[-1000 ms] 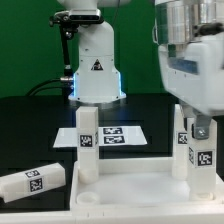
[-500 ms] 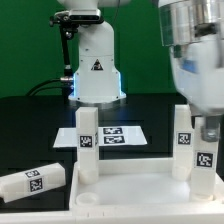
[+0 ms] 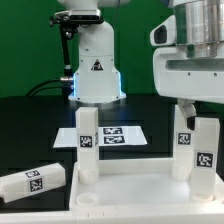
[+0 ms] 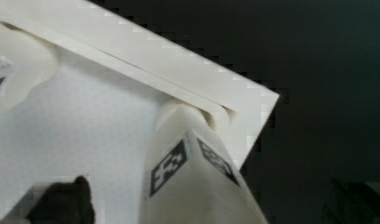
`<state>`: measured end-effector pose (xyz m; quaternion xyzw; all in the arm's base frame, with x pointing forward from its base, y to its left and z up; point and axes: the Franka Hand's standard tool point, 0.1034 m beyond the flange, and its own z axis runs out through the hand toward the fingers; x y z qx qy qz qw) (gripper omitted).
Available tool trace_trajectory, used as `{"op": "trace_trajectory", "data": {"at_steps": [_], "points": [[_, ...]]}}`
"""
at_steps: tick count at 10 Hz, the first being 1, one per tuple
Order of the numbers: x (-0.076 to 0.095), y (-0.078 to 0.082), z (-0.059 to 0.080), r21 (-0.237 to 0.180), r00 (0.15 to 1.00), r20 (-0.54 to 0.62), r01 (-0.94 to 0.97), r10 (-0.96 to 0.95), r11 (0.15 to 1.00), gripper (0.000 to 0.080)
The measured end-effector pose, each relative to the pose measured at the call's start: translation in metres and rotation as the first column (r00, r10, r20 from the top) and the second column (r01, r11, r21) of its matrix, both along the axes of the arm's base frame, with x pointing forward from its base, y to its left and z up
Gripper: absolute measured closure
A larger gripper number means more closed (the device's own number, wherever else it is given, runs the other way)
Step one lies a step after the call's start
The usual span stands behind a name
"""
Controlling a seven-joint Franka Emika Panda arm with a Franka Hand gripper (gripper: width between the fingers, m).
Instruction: Assemble desk
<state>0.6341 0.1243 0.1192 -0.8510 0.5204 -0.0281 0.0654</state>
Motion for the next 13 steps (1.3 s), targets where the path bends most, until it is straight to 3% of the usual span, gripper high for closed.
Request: {"op": "trace_trajectory", "data": {"at_steps": [1,3,5,7,8,9,10,11,13], "points": [[0.0,-0.0004,0.0,-0.016,0.994,0.008,-0.107,0.107,0.994,0.0151],[0.0013,-0.0059,-0.0012,-0.08,0.886,0.009,-0.462,0.464,0.883,0.0151],[0.001,-0.0046,-0.002,-0.087,0.873,0.009,-0.484,0.487,0.871,0.0151],[0.0011,-0.0049,-0.0021,-0.084,0.883,0.009,-0.467,0.469,0.88,0.042],[-0.0003,-0.006,-0.0027,-0.071,0.92,0.003,-0.391,0.393,0.917,0.042],[-0.0006,-0.0073,-0.0025,-0.057,0.961,-0.004,-0.275,0.275,0.96,0.0509],[-0.0017,-0.0061,-0.0022,-0.032,0.994,-0.017,-0.106,0.106,0.994,0.0509],[-0.0023,-0.0036,-0.0037,-0.003,0.995,-0.031,0.094,-0.094,0.996,0.051],[0.0016,0.0012,-0.0054,0.066,0.913,-0.047,0.408,-0.406,0.91,0.0511]]}}
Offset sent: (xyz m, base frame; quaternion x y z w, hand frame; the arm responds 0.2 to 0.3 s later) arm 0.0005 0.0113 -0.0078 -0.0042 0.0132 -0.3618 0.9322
